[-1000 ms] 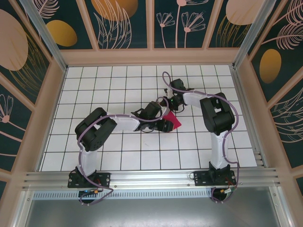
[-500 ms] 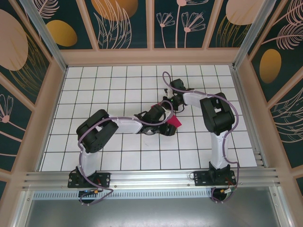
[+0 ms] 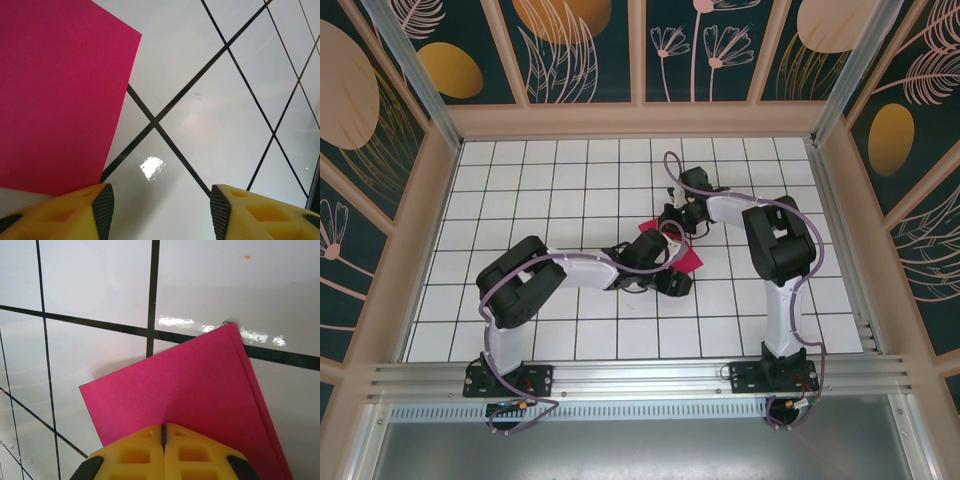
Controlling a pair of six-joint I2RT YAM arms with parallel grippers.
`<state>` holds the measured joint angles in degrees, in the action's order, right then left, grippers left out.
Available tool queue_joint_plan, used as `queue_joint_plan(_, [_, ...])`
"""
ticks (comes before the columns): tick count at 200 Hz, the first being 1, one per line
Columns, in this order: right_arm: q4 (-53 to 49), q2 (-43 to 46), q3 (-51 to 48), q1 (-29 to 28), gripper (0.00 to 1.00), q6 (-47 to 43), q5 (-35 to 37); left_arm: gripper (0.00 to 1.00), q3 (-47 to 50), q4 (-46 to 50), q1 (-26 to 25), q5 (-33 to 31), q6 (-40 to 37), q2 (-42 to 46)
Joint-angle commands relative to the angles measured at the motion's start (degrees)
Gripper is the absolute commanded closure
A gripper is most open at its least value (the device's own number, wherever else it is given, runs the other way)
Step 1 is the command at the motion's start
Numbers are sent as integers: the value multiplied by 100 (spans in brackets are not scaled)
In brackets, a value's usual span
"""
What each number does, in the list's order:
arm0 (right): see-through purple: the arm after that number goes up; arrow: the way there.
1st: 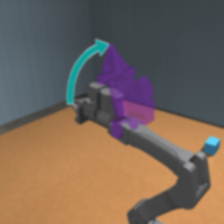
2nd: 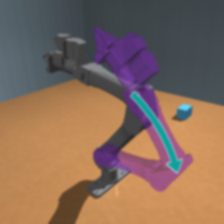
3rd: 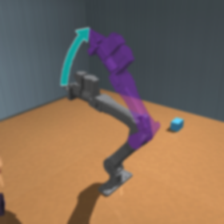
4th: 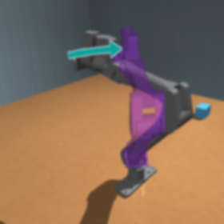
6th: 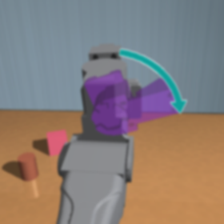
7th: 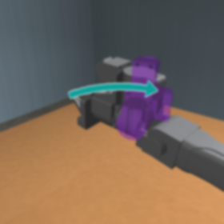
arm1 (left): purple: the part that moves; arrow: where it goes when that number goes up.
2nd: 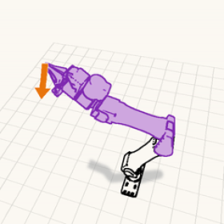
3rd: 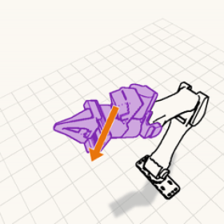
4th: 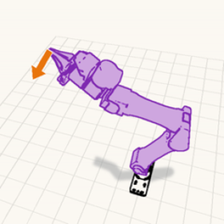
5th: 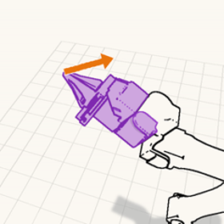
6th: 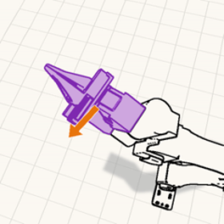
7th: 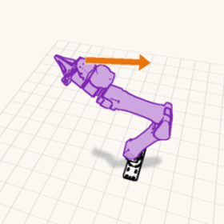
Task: Fold a paper plane with a square sheet of paper (fold left side to right side)
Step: First fold the square sheet of paper in half at the center of the table, then rotate the square sheet of paper at the center of the table.
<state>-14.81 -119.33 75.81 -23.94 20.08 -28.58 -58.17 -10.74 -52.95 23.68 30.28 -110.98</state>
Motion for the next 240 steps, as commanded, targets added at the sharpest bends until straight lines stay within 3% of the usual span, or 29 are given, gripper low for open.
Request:
queue_joint_plan(1, [-173,-242,-283,-6,93,84,183,43,209,122,-71,262,149,196])
queue_joint_plan(43, [191,156,-646,-6,93,405,111,40,588,57,121,222,154,1233])
queue_joint_plan(89, [618,764,-1220,64,91,976,541,36,1041,79,1102,105,415,2130])
queue_joint_plan(119, [828,1184,-1296,96,87,1008,643,35,804,178,1493,13,639,1747])
queue_joint_plan(149, [699,1631,-1218,105,70,778,748,35,277,178,1692,-55,796,1065])
queue_joint_plan(202, [27,2347,-1702,251,48,371,1492,35,-928,548,1708,-284,877,-18])
queue_joint_plan(226, [79,2748,-2176,302,37,284,1352,35,-1149,807,1707,-542,889,-219])
queue_joint_plan(240, [140,2899,-2419,320,36,239,1093,35,-1202,869,1709,-612,892,-278])
